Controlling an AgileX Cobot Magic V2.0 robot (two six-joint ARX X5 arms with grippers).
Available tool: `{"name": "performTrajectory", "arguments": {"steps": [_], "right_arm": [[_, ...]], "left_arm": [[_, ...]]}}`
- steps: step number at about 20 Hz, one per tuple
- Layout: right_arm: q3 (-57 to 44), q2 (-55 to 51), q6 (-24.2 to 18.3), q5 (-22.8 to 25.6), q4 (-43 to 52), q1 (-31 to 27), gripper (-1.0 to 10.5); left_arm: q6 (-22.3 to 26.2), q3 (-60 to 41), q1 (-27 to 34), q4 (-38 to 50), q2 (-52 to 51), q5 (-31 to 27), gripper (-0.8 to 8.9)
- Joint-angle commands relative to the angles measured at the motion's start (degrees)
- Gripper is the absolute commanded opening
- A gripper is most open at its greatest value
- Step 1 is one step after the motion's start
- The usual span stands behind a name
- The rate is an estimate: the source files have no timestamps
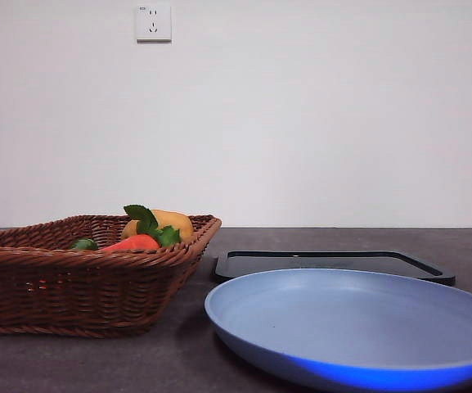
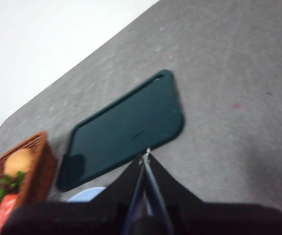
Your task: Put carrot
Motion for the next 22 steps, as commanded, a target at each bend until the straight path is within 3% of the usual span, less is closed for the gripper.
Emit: {"name": "performTrajectory", "arguments": {"steps": [1, 11, 17, 22], "right_arm": [[4.72, 4.33, -2.43, -1.68, -1.27, 0.07, 0.0], [19.02, 21.44, -10.60, -6.78, -11.43, 0.11, 0.0], [23.63, 34.36, -15.91, -15.98, -16.35, 0.37, 0.2], [23.63, 42.01, -16.94, -15.82, -18.40, 4.74, 1.6]], "left_arm": [[0.35, 3.78, 0.13, 0.66, 5.11, 0.33, 0.07], [8.66, 17.33, -2.62, -0.52, 24.46, 6.25, 0.07], [17.25, 29.59, -11.91, -10.91, 39.52, 6.84, 0.07], [18.08, 33.00, -17.86, -11.28, 46.84, 6.08, 0.31]]}}
